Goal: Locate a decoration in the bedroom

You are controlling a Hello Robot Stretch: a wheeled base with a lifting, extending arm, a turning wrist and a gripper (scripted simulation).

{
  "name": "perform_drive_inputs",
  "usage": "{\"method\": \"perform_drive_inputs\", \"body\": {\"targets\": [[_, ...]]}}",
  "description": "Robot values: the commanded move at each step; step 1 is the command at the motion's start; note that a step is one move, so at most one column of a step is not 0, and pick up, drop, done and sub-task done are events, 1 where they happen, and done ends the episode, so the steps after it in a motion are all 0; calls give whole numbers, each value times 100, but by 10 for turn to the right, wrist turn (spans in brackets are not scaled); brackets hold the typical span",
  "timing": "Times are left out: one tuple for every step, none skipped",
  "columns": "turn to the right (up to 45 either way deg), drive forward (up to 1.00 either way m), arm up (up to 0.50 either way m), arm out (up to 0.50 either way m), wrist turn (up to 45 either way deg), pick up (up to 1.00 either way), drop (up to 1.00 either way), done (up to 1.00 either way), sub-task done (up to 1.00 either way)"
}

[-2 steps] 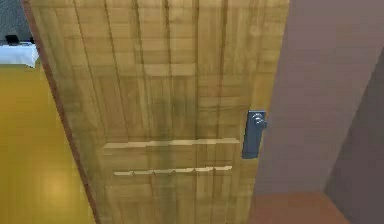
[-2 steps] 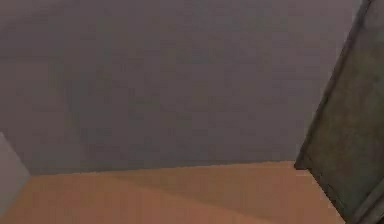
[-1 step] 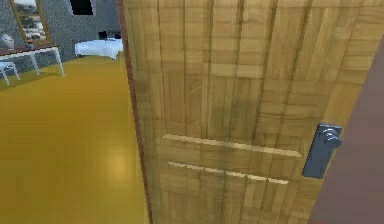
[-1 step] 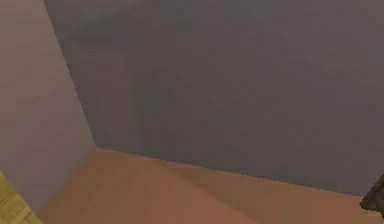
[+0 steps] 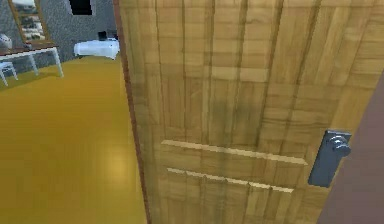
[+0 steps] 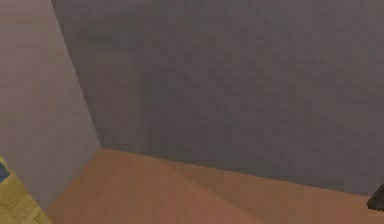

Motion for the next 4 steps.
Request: {"method": "perform_drive_inputs", "body": {"targets": [[60, 0, 0, 0, 0, 0, 0, 0, 0], [0, 45, 0, 0, 0, 0, 0, 0, 0], [180, 0, 0, 0, 0, 0, 0, 0, 0], [0, 5, 0, 0, 0, 0, 0, 0, 0]]}}
